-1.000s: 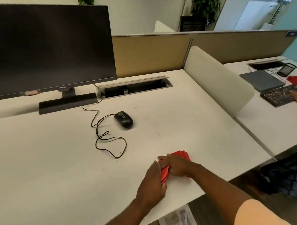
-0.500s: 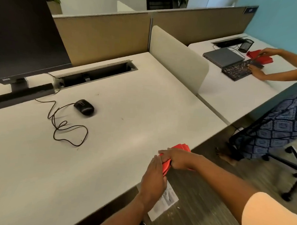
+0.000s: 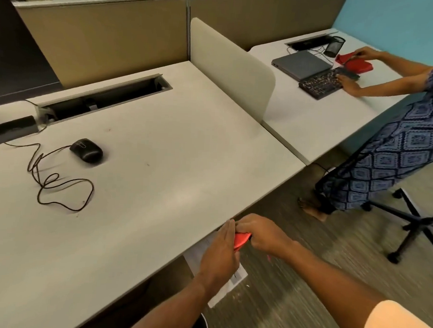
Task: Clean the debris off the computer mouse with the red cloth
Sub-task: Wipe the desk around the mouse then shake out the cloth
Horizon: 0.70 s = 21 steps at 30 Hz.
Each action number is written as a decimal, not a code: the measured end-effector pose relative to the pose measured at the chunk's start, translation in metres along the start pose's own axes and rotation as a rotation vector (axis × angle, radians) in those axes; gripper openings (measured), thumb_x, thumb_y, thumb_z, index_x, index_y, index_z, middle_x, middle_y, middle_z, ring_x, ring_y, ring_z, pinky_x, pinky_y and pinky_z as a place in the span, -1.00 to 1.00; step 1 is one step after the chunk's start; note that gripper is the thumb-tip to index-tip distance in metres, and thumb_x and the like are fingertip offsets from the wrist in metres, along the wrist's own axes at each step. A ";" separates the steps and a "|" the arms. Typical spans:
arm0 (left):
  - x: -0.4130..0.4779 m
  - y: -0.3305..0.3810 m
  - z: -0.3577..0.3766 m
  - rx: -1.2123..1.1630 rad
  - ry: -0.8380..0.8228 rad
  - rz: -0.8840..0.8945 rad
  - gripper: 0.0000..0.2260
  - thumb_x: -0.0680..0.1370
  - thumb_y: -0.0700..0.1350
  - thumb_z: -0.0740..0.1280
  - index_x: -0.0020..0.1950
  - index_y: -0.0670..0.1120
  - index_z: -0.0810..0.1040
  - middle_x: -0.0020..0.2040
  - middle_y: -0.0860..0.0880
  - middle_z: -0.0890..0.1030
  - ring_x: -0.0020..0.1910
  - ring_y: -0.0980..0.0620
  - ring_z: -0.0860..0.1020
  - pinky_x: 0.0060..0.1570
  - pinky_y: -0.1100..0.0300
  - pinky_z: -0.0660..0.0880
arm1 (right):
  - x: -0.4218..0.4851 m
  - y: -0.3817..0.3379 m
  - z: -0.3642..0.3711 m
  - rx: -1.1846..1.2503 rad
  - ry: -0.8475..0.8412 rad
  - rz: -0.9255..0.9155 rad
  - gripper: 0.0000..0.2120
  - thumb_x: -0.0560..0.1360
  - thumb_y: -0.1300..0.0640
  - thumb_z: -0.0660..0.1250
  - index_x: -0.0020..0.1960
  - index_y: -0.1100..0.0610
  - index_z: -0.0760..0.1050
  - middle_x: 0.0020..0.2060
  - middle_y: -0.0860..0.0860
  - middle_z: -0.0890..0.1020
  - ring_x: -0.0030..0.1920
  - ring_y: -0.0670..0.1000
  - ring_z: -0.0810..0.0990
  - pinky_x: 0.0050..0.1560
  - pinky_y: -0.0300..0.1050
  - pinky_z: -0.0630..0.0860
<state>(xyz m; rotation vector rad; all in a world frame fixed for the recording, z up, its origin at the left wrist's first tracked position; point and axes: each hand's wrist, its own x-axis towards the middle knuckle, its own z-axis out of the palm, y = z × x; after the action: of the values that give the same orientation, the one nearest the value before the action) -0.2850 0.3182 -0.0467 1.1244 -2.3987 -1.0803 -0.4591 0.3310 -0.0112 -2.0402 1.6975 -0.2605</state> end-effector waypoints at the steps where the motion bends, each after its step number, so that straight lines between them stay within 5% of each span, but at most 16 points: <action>1: 0.003 0.000 -0.002 -0.024 0.006 0.018 -0.39 0.60 -0.06 0.27 0.58 -0.02 0.07 0.53 -0.02 0.26 0.48 0.05 0.28 0.45 0.16 0.25 | -0.001 0.001 0.001 0.013 0.044 0.019 -0.53 0.28 0.44 0.24 0.04 0.04 0.65 -0.03 -0.06 0.67 0.07 0.00 0.55 -0.04 0.02 0.53; 8: 0.030 0.004 -0.023 -0.234 0.156 -0.017 -0.42 0.49 0.05 0.38 0.46 0.06 0.27 0.29 0.11 0.48 0.21 0.19 0.47 0.21 0.24 0.44 | 0.014 0.016 -0.034 0.434 0.213 0.315 -0.60 0.33 0.34 0.29 -0.03 -0.08 0.67 -0.17 -0.15 0.70 -0.10 -0.20 0.63 -0.12 -0.34 0.49; 14: 0.058 0.004 -0.046 -0.296 0.182 -0.035 -0.68 0.53 -0.01 0.35 0.26 0.18 0.45 0.15 0.22 0.59 0.07 0.31 0.53 0.08 0.34 0.45 | 0.038 0.027 -0.063 0.487 -0.023 0.388 -0.69 0.36 0.36 0.35 -0.27 -0.06 0.62 -0.35 -0.05 0.67 -0.33 -0.11 0.62 -0.24 -0.18 0.48; 18: 0.066 -0.001 -0.055 -0.269 0.163 -0.042 -0.78 0.52 0.07 0.34 0.15 0.14 0.51 0.03 0.19 0.63 -0.07 0.27 0.55 -0.05 0.41 0.42 | 0.051 0.033 -0.069 0.490 -0.172 0.408 -0.80 0.34 0.27 0.36 -0.07 0.07 0.61 -0.22 0.03 0.70 -0.20 0.00 0.67 -0.14 -0.16 0.55; 21: 0.067 -0.008 -0.064 -0.273 0.157 -0.065 -0.73 0.52 0.12 0.34 0.18 0.09 0.53 0.02 0.19 0.62 -0.10 0.29 0.54 -0.07 0.46 0.42 | 0.063 0.032 -0.073 0.486 -0.289 0.374 -0.67 0.29 0.12 0.34 0.05 0.09 0.56 -0.11 0.08 0.69 -0.10 0.09 0.67 -0.06 -0.10 0.60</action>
<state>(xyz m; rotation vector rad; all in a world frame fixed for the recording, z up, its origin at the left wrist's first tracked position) -0.2916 0.2315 -0.0131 1.1506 -2.0351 -1.2452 -0.5051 0.2495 0.0285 -1.3166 1.6024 -0.2137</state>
